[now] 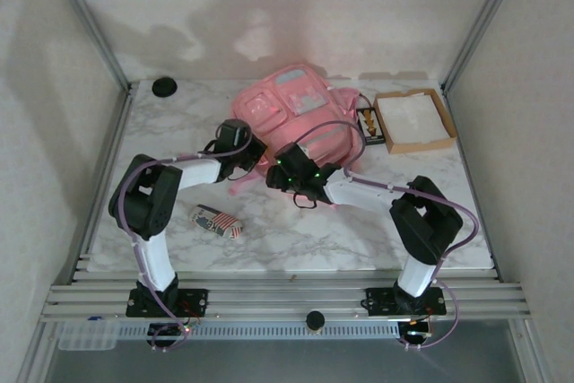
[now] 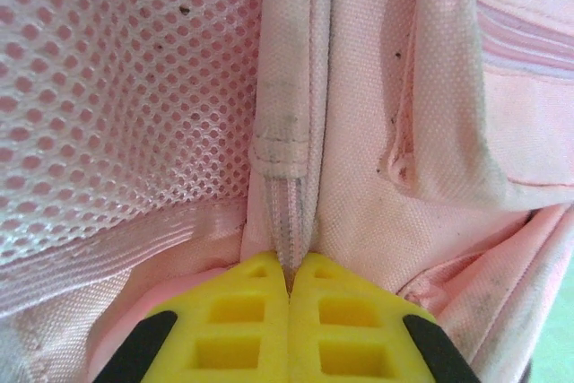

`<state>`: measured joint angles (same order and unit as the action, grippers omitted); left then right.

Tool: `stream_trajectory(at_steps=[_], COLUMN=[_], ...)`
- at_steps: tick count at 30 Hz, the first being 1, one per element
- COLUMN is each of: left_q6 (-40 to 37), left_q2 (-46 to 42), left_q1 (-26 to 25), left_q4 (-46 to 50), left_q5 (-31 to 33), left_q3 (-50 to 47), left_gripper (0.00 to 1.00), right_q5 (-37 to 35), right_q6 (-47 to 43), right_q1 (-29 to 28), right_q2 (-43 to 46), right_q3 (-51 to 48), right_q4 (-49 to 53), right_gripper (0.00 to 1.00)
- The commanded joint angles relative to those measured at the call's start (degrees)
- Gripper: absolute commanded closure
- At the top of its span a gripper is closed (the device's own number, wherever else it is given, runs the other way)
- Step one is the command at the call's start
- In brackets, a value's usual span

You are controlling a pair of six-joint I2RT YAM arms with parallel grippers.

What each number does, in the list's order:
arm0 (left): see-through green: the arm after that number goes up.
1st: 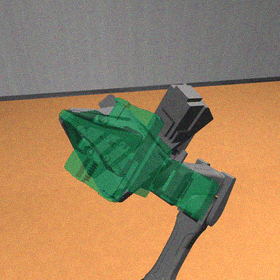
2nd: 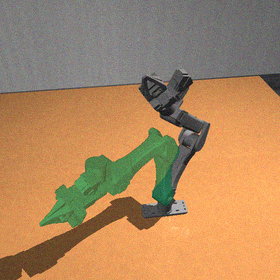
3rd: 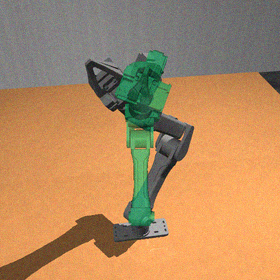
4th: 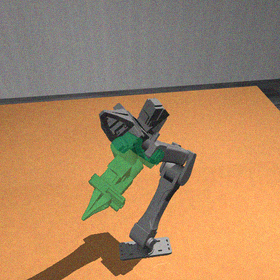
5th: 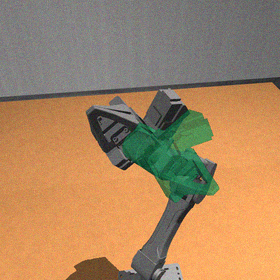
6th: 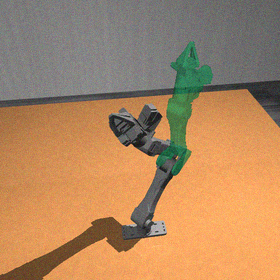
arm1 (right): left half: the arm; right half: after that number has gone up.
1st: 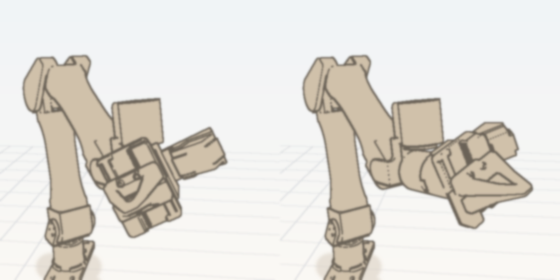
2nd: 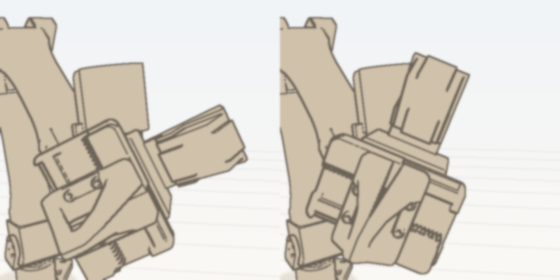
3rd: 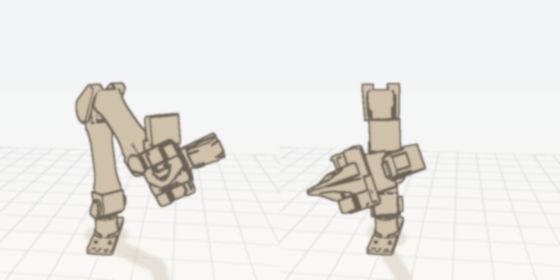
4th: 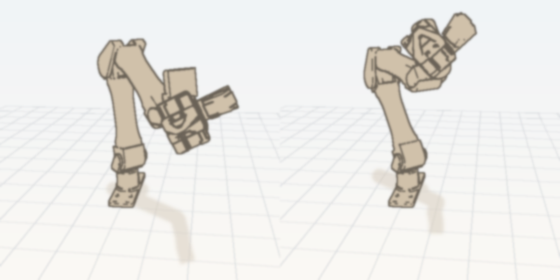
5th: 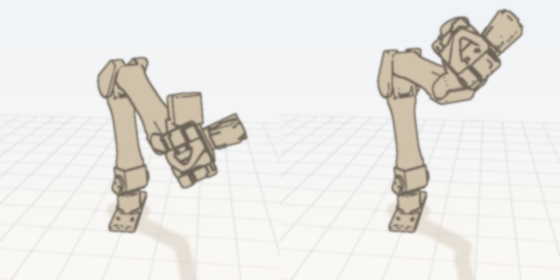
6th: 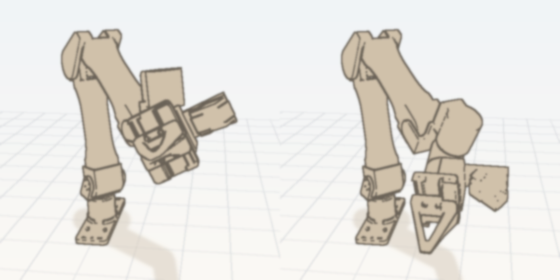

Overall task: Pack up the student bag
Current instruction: Zip the student bag at the center of the table.

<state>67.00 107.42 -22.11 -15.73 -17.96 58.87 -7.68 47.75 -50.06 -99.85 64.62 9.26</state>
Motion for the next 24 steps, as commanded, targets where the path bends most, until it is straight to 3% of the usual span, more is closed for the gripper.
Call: stream_trajectory(at_steps=[1, 14, 24], left_q6=[3.5, 4.6, 5.7], left_q2=[-3.4, -8.1, -12.4], left_q1=[-1.2, -1.5, -2.6], left_q4=[-4.4, -4.4, -5.1], left_q5=[-1.3, -3.1, -2.5], left_q3=[-1.2, -4.9, -8.9], left_gripper=[1.0, 1.0, 1.0], right_q5=[-0.3, -7.5, -12.2], right_q6=[1.3, 3.5, 4.2], right_q1=[-0.5, -3.0, -0.5], right_q2=[-0.9, -5.5, -9.2], right_q3=[1.6, 5.4, 9.0], right_q4=[-0.5, 4.2, 3.7], right_gripper=[0.46, 0.56, 0.5])
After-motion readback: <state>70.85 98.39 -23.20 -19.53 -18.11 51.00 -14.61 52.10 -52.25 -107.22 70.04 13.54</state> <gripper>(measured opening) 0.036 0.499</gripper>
